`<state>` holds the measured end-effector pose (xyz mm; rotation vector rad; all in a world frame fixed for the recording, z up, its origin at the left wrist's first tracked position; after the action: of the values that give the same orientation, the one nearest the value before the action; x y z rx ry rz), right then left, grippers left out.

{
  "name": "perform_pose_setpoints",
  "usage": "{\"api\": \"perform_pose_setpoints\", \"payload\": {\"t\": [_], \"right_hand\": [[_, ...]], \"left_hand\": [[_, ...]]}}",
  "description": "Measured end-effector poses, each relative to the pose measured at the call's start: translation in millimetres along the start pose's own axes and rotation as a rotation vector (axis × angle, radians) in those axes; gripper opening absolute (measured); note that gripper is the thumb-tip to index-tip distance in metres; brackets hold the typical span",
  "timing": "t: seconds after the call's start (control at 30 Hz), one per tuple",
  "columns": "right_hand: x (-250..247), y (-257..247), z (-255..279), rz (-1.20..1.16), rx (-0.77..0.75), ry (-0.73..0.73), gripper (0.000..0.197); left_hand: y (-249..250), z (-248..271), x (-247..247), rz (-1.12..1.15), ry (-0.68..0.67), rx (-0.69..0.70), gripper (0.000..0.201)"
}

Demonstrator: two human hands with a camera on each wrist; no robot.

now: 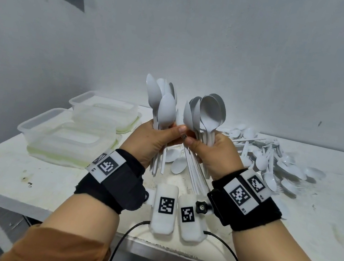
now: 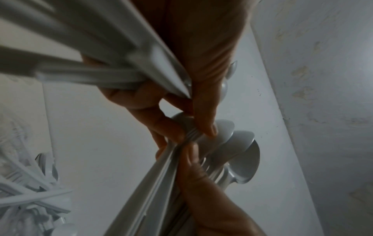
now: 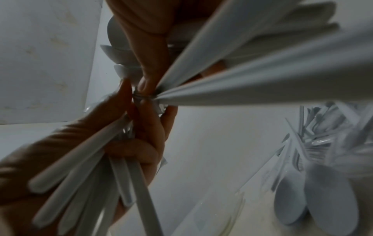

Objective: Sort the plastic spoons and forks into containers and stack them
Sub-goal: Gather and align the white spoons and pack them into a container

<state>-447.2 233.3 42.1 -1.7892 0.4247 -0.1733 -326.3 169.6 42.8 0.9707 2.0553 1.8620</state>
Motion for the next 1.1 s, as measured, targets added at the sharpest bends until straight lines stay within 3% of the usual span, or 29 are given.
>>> {"api": "perform_pose_setpoints", "payload": {"t": [0.2,0.3,0.4,0.53,0.8,0.97,1.1], "right_hand": [[-1,1,1,0.024,0.019,0.016,0.018],[-5,2,2,0.046,0.039,0.06,0.006],[-10,3,2,0.004,0.064,0.085,0.019],[-13,3,3,0.051,0.091,0.085,0.018],[-13,-2,3,-0.018,0.061,0.039,0.002],[-17,-1,2,-0.001,0.06,0.072,0.004],[-18,-1,2,0.031,0.06,0.084,0.011]], "left_hand": [[-3,-2,-5,-0.067,0.044,0.017,0.017],[-2,-2,-7,-0.067,0.059,0.016,0.038],[-1,-4,-10,-0.107,0.073,0.029,0.061],[2,-4,-11,-0.129,0.084,0.052,0.079],[2,-6,-8,-0.122,0.071,0.063,0.075],[1,-7,-9,-0.117,0.07,0.059,0.075],[0,-6,-5,-0.129,0.051,0.038,0.055]]}}
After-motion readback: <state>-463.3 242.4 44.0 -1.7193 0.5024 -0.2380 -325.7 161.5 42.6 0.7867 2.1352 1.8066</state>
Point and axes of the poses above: each hand's wrist, its own z-axis away from the middle knuckle, its own x-axis out of the palm, y = z × x, the point moved 4 cm from there along -z, towards the middle knuckle, and after that the axes turned 3 degrees about -y, right-handed, at the moved point
